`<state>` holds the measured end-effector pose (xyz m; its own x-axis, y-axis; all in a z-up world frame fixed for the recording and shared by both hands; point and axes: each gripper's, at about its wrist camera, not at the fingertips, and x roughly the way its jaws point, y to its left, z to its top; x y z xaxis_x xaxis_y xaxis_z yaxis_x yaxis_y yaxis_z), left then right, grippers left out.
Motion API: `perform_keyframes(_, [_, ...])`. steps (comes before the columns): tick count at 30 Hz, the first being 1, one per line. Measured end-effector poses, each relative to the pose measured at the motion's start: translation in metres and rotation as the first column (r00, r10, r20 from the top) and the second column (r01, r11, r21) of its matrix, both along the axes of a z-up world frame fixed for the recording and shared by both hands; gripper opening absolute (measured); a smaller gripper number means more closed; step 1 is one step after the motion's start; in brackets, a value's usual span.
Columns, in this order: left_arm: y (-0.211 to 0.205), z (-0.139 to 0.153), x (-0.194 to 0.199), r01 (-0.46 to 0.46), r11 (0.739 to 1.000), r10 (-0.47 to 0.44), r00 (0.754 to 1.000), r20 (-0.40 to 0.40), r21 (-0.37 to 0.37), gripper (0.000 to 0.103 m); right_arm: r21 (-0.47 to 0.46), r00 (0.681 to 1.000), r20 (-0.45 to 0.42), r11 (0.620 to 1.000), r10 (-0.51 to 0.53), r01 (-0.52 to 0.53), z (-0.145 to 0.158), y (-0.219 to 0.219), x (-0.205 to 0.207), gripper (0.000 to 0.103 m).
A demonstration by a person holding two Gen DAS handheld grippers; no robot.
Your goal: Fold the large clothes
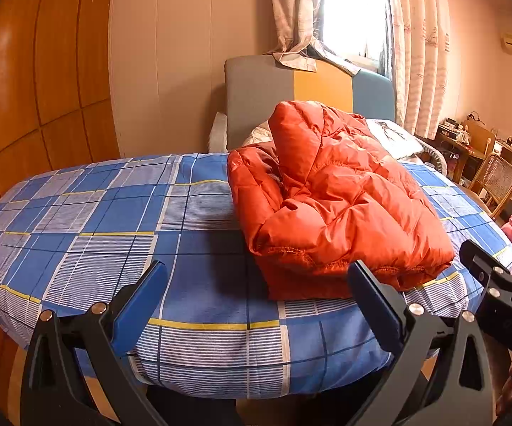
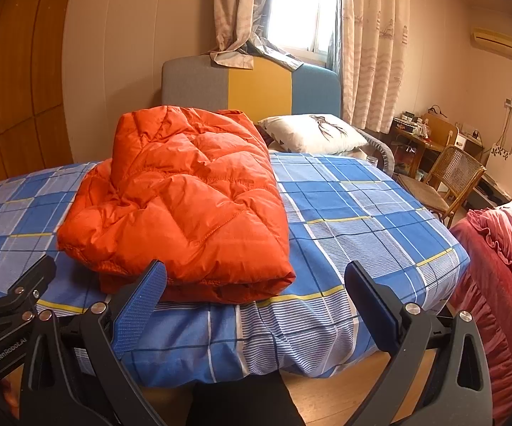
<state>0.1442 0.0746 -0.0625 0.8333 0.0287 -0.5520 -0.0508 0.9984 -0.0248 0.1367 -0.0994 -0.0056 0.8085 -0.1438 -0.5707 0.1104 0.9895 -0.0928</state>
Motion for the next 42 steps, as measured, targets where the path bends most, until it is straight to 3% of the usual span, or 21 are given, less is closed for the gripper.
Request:
perform_keyframes(20, [0.012, 0.003, -0.003, -0.020, 1.000, 0.020, 1.000, 0.006, -0.023, 0.101, -0.010, 1.000, 0.020, 1.000, 0.021, -0.021, 0.005, 0.006, -0.002, 0.100])
perform_keyframes(42, [0.018, -0.005, 0.002, -0.021, 0.998, 0.020, 1.000, -0.017, -0.052, 0.101, -0.012, 0.999, -0.022, 0.999, 0.042, -0.043, -0.004, 0.009, 0.006, 0.100])
